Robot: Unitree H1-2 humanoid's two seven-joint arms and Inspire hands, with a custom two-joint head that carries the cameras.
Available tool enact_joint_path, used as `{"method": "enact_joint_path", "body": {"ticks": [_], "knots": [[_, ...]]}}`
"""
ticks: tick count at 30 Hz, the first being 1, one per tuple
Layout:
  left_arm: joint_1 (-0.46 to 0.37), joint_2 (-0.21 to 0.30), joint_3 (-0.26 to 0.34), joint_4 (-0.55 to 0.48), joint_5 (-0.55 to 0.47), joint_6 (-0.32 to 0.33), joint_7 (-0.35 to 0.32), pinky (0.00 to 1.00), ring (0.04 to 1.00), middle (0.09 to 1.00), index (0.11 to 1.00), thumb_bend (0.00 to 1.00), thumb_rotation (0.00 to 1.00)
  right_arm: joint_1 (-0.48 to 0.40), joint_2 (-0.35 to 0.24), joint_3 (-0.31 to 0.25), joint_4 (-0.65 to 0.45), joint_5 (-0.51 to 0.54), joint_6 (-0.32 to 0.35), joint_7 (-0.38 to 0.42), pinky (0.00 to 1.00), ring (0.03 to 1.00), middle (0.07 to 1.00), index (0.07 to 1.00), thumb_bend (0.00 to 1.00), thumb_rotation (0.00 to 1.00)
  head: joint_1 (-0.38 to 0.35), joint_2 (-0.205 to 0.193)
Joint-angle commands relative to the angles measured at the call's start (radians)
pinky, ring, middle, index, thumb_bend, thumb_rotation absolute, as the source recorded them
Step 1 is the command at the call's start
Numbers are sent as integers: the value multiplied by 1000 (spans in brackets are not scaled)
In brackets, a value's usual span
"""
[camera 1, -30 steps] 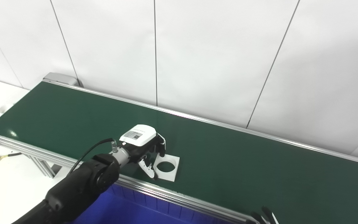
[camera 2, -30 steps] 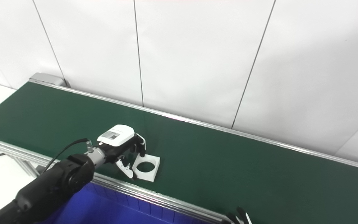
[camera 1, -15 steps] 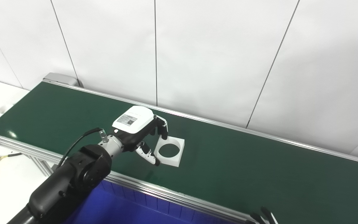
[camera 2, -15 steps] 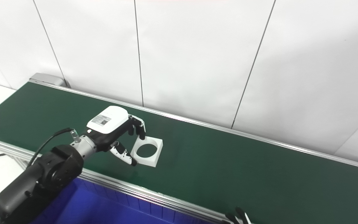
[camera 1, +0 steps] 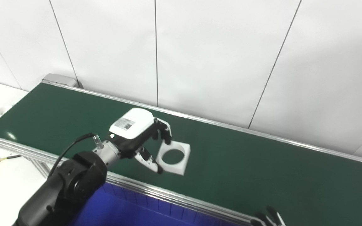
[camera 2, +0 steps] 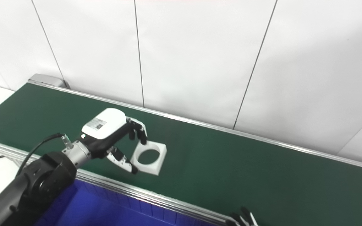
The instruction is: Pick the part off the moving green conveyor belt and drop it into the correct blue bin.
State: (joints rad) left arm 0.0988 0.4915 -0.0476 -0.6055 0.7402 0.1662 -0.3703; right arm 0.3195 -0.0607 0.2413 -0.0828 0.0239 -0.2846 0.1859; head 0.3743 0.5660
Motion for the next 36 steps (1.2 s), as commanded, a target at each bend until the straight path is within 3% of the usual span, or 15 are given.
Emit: {"method": "enact_joint_path", "body": {"ticks": [1,5,6,7,8,10,15,16,20,30,36], "knots": [[6,-6,10,-48,-9,3,-2,478,420,411,513,513,0,2,1,0,-38,7,-17,5,688,788,839,933,692,559,0,15],[40,-31,8,-92,-28,-3,-26,536,492,442,508,517,0,2,1,-1,-50,7,-14,4,687,789,838,929,684,552,-14,53],[47,-36,9,-105,-26,1,-35,539,496,445,507,517,0,2,1,0,-59,11,-6,5,687,788,837,928,684,551,-29,82],[52,-39,10,-114,-25,3,-42,522,483,443,507,517,0,3,1,1,-65,13,-1,6,690,791,838,929,680,547,-29,82],[60,-43,12,-124,-29,2,-45,506,471,441,506,518,0,4,1,2,-76,14,7,5,693,793,840,930,676,544,-52,111],[75,-49,17,-136,-44,-7,-44,463,440,430,507,517,0,7,2,3,-98,12,19,3,697,792,838,927,660,529,-71,135],[103,-53,26,-150,-72,-25,-37,434,415,428,508,517,0,10,3,3,-128,-2,40,-4,691,779,832,918,665,516,-94,164],[109,-51,29,-155,-76,-29,-36,426,406,427,508,517,0,11,4,4,-137,-6,47,-5,689,777,831,916,670,515,-108,192],[137,-59,38,-172,-106,-30,-33,372,360,415,508,516,0,11,6,4,-161,-1,77,-5,691,775,826,908,690,511,-127,236],[200,-41,95,-215,-181,-31,-39,413,401,429,514,515,0,-3,21,5,-218,-19,137,-16,661,753,804,889,732,539,-135,354],[233,-30,135,-233,-218,-17,-55,429,412,430,513,515,0,-6,24,5,-242,-27,164,-22,646,746,802,884,754,558,-123,375]]}}
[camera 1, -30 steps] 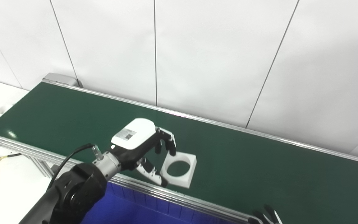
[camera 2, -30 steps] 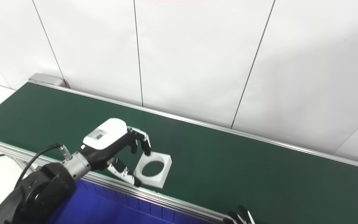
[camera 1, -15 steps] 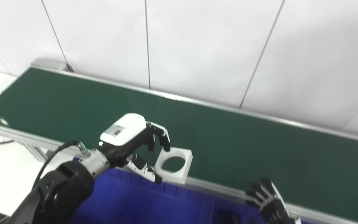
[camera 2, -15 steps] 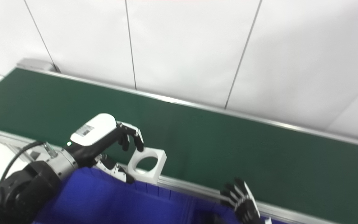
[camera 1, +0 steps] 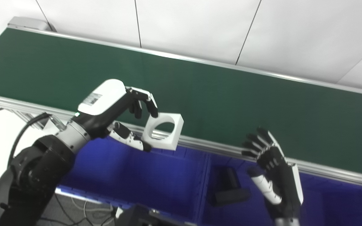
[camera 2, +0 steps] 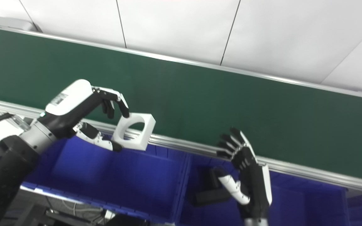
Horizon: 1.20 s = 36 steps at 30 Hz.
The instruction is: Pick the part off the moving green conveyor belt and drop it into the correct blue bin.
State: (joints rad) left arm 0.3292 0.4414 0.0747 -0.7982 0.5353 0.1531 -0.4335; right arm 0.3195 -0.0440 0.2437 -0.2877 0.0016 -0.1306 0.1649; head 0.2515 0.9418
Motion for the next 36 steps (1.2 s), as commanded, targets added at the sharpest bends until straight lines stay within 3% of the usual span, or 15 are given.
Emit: {"method": "enact_joint_path", "body": {"ticks": [1,16,23,29,36], "knots": [[10,19,18,-41,-14,0,4,432,413,430,512,515,0,-6,7,2,-37,-3,10,-2,645,746,802,884,753,559,3,0],[110,-21,30,50,63,-41,49,431,420,429,516,515,0,-3,-4,-7,-48,12,15,-1,638,738,800,883,741,573,43,-11],[156,-54,-2,138,137,-77,95,407,400,421,519,514,0,6,-7,-21,-51,36,6,0,634,741,797,882,714,574,54,-12],[177,-78,-38,237,198,-102,147,447,404,420,518,515,0,17,-9,-31,-65,54,17,-3,632,742,792,881,693,528,56,-7],[189,-83,-84,325,284,-127,198,457,417,422,511,517,0,22,-14,-39,-81,54,27,-4,627,740,790,884,700,574,68,-2]]}}
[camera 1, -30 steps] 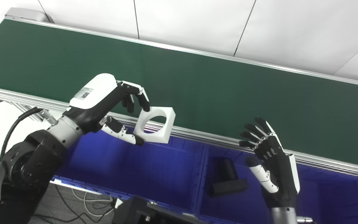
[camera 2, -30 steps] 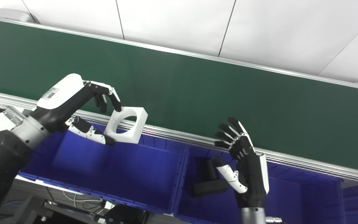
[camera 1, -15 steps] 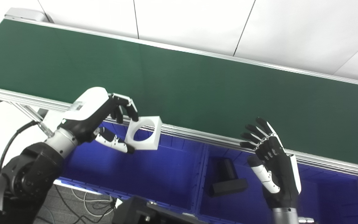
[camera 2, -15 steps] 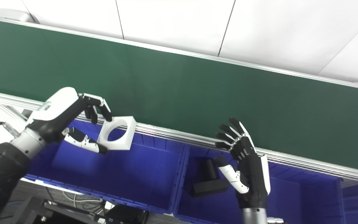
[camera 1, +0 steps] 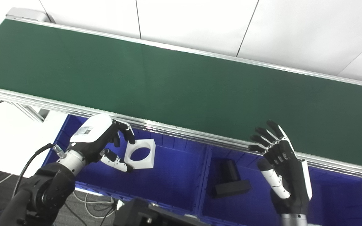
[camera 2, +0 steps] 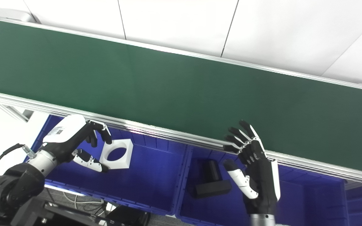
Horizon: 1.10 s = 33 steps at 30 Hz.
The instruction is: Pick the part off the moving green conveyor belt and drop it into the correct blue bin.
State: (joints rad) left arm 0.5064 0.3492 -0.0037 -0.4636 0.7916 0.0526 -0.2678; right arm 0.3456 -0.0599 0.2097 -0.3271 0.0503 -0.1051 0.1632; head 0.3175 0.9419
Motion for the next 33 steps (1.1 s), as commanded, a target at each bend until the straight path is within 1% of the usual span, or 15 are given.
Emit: {"method": "enact_joint_path", "body": {"ticks": [1,8,12,14,18,19,21,22,26,27,30,32,33], "knots": [[13,11,-11,-7,39,-25,34,464,420,419,512,517,0,-5,2,-5,-42,5,2,-3,626,740,788,883,702,579,4,-2],[24,14,-49,37,131,-29,73,509,467,429,512,518,0,-10,7,-5,-35,-1,-1,-8,613,735,784,881,683,578,2,-7],[21,16,-63,48,175,-20,75,593,534,480,496,520,0,-12,9,-4,-32,-2,-4,-10,602,731,785,878,675,577,3,-11],[20,18,-65,53,183,-22,81,600,536,481,496,520,0,-13,9,-2,-31,-3,-4,-11,603,730,787,879,668,578,2,-13],[20,20,-64,59,192,-26,95,554,501,453,507,520,0,-13,9,0,-29,5,-4,-11,610,733,786,879,686,586,-1,-13],[20,20,-63,59,192,-24,95,554,502,454,507,520,0,-13,9,0,-28,6,-5,-11,612,734,787,880,687,586,-1,-13],[20,19,-63,58,194,-17,91,596,540,483,494,520,0,-13,9,0,-28,8,-6,-11,615,736,787,879,690,586,-1,-14],[20,18,-64,58,196,-14,90,603,544,484,494,519,0,-12,10,0,-27,8,-7,-12,613,736,786,879,685,581,-1,-16],[17,15,-65,55,205,-6,84,592,527,461,506,519,0,-10,10,2,-32,5,-4,-12,618,735,785,881,685,588,-5,-18],[16,16,-66,53,207,-4,79,559,506,442,513,518,0,-9,10,3,-33,5,-3,-12,620,736,787,882,688,589,-6,-18],[14,9,-64,39,207,17,56,518,500,435,528,516,0,-9,9,3,-28,9,-10,-10,621,739,789,883,682,588,-8,-20],[13,5,-63,33,205,31,46,546,561,463,523,518,0,-9,8,3,-26,11,-12,-10,623,740,788,883,685,591,-8,-21],[13,4,-63,33,208,36,43,582,618,597,508,517,34,-9,8,3,-25,12,-12,-10,621,740,789,882,685,591,-8,-22]]}}
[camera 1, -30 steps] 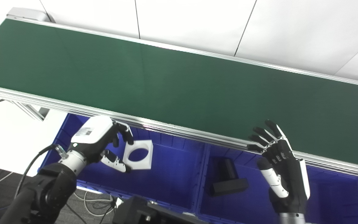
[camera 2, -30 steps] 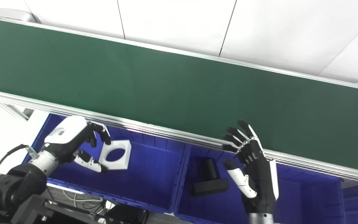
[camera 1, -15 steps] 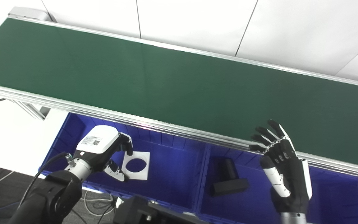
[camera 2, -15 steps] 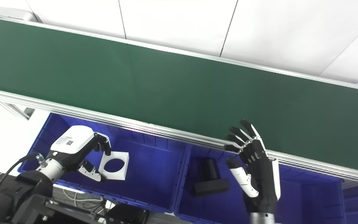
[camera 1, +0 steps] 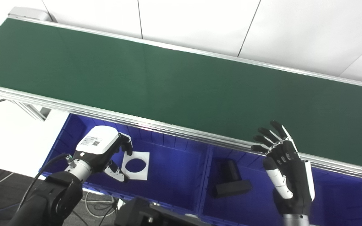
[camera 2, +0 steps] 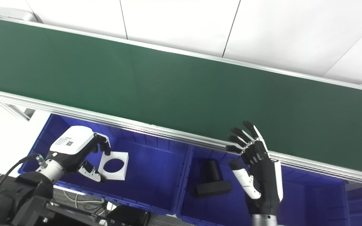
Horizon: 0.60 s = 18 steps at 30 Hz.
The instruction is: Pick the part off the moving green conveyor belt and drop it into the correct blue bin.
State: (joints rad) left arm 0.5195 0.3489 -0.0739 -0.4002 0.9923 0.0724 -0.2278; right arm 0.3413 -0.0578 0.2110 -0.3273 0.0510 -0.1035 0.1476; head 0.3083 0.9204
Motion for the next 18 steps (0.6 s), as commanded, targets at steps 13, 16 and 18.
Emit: {"method": "enact_joint_path", "body": {"ticks": [13,16,18], "knots": [[-8,5,-1,-52,34,85,-110,731,815,862,868,789,85,-5,7,5,-17,1,-26,4,612,732,783,885,684,584,-10,-6],[-10,7,-3,-50,45,81,-102,736,818,867,877,802,80,-5,8,6,-17,1,-24,4,617,734,784,885,683,580,-15,-8],[-9,8,-1,-51,42,75,-92,741,820,869,883,798,63,-7,8,6,-12,2,-28,5,617,735,784,883,677,572,-19,-10]]}}
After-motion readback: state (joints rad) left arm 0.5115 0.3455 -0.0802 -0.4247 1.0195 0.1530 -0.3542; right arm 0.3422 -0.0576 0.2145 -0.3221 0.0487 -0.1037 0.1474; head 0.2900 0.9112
